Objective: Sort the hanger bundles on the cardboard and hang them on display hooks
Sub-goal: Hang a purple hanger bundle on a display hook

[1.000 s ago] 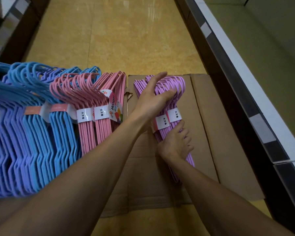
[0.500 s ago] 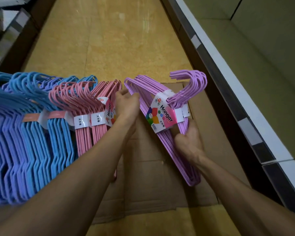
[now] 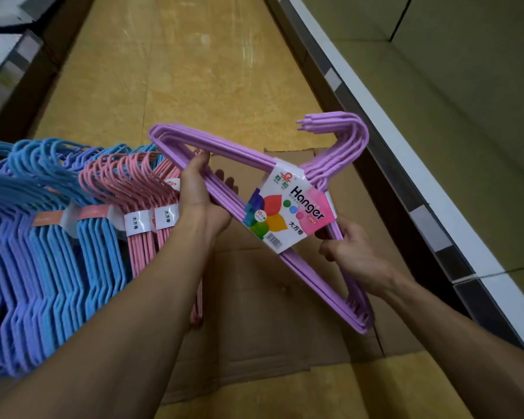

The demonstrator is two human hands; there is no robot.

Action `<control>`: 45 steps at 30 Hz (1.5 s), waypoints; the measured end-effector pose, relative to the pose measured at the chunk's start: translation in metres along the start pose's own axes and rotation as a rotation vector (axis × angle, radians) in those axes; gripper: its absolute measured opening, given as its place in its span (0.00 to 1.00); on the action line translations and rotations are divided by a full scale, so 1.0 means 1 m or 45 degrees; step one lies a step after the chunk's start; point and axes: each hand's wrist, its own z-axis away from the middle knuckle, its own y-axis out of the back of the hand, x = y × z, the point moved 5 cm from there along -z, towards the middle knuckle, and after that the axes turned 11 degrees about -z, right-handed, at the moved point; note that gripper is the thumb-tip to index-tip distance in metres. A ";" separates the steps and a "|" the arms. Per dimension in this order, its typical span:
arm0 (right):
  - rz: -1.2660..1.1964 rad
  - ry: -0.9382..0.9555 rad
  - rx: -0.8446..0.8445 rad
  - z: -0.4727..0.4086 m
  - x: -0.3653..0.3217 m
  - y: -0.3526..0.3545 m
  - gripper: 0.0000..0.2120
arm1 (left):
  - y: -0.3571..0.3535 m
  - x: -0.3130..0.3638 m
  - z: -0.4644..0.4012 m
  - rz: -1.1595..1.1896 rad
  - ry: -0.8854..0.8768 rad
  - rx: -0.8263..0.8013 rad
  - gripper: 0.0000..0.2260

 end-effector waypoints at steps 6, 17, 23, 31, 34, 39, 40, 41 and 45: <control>0.077 -0.019 0.089 -0.014 0.010 0.001 0.11 | 0.002 -0.004 0.009 -0.064 -0.011 0.141 0.09; -0.030 0.092 0.146 -0.008 -0.009 -0.021 0.10 | 0.008 0.032 0.046 -0.031 -0.153 0.156 0.12; -0.002 0.053 0.100 0.046 -0.075 -0.023 0.10 | 0.008 0.079 0.118 -0.033 -0.088 0.242 0.13; 0.002 0.087 0.053 0.115 -0.263 -0.002 0.06 | -0.053 0.223 0.247 -0.065 -0.135 0.235 0.10; 0.083 0.112 0.054 0.138 -0.344 0.012 0.07 | -0.089 0.281 0.294 -0.073 -0.154 0.225 0.10; 0.122 0.193 0.072 0.174 -0.484 0.039 0.06 | -0.157 0.387 0.375 -0.061 -0.178 0.225 0.10; 0.124 0.226 0.083 0.181 -0.513 0.045 0.05 | -0.169 0.409 0.391 -0.053 -0.193 0.231 0.11; 0.124 0.258 0.095 0.189 -0.541 0.051 0.05 | -0.182 0.431 0.407 -0.043 -0.214 0.233 0.11; 0.168 0.359 0.125 0.213 -0.651 0.071 0.10 | -0.238 0.513 0.468 -0.027 -0.331 0.245 0.09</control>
